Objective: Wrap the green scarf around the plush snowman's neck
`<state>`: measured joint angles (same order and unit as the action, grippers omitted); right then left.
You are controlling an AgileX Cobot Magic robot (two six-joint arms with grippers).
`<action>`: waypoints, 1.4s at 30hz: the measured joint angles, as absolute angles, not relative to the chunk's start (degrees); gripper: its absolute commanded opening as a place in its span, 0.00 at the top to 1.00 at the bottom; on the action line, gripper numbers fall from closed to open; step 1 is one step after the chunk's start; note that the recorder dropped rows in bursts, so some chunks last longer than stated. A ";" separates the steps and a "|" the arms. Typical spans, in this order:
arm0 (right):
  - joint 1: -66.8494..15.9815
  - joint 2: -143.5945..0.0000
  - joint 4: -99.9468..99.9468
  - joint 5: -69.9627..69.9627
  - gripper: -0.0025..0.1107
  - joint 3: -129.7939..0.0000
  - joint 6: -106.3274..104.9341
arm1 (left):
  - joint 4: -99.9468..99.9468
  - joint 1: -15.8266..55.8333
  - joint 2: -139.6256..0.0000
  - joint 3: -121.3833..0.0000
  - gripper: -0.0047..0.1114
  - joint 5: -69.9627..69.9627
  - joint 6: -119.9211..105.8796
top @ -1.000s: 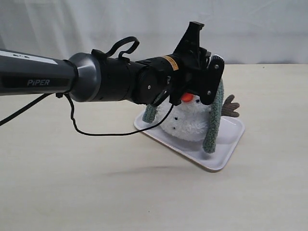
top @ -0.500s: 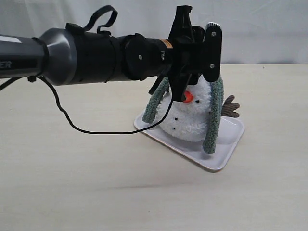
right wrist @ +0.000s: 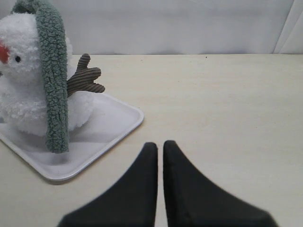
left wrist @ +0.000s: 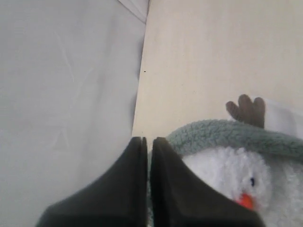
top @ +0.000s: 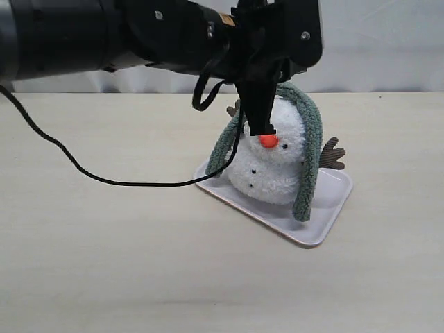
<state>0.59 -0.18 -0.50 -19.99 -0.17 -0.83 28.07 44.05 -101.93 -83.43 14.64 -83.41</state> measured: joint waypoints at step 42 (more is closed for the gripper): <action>0.59 -0.18 -0.50 -19.99 0.94 -0.17 -0.83 | -6.11 43.86 -45.92 -50.29 0.96 28.64 -10.73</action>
<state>0.59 -0.18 -0.50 -19.99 -0.17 -0.83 -6.11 43.86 -45.92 -50.29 28.64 -10.73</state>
